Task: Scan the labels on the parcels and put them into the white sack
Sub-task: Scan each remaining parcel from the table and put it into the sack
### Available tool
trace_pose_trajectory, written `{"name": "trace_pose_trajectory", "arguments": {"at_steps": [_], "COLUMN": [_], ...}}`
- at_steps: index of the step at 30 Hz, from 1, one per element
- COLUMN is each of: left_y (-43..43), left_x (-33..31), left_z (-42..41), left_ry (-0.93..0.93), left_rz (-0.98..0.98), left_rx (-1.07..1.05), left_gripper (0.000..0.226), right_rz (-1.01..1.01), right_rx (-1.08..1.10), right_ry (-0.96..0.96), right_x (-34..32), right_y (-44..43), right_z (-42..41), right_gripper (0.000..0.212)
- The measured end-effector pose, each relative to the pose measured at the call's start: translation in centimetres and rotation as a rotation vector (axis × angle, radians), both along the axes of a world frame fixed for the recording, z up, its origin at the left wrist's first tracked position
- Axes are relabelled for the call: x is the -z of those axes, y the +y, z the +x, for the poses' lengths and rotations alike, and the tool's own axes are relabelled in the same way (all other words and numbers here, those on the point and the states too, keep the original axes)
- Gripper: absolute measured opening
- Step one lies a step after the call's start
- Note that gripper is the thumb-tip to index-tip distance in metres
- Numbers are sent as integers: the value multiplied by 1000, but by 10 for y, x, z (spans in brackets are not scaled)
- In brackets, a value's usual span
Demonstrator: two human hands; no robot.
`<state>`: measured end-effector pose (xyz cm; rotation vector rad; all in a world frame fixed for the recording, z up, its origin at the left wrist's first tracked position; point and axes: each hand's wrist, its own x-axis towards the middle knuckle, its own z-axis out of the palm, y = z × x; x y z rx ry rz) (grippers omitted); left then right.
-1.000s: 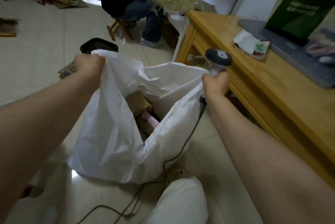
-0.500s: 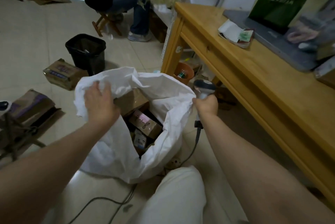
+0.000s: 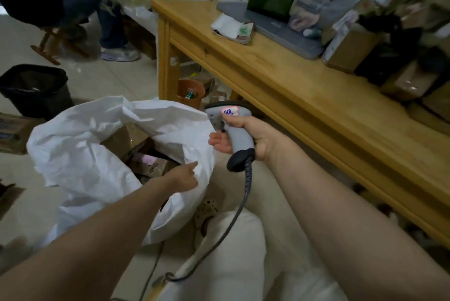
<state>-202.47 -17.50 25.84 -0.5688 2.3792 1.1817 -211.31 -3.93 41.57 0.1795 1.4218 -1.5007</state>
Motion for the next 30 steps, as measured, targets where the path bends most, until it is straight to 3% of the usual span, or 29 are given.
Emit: {"name": "trace_pose_trajectory", "arguments": {"at_steps": [3,6,10,15,23,30], "left_y": [0,23,70,119,188,226], "left_x": [-33,-88,-166,-236,-272,-289], "left_z": [-10,-29,-62,-125,-282,-386], "left_ry": [88,331,611,713,780,666], "left_rz": [-277,-408,-412,-431,-523,-446], "left_rx": [41,42,98,98,268,411], "left_gripper": [66,59,45,61,53,58], "right_rz": [-138,-230,-447,-642,-644,-349], "right_rx": [227,365,534,733,1019,1029], "right_ry": [12,56,141,197,279,362], "right_x": [-19,-40,-77,-128,-146,-151], "right_y": [27,61,107,162,247,278], "right_z": [3,3,-15,-71,-194,-266], "right_gripper": [36,29,23,12,12,20]}}
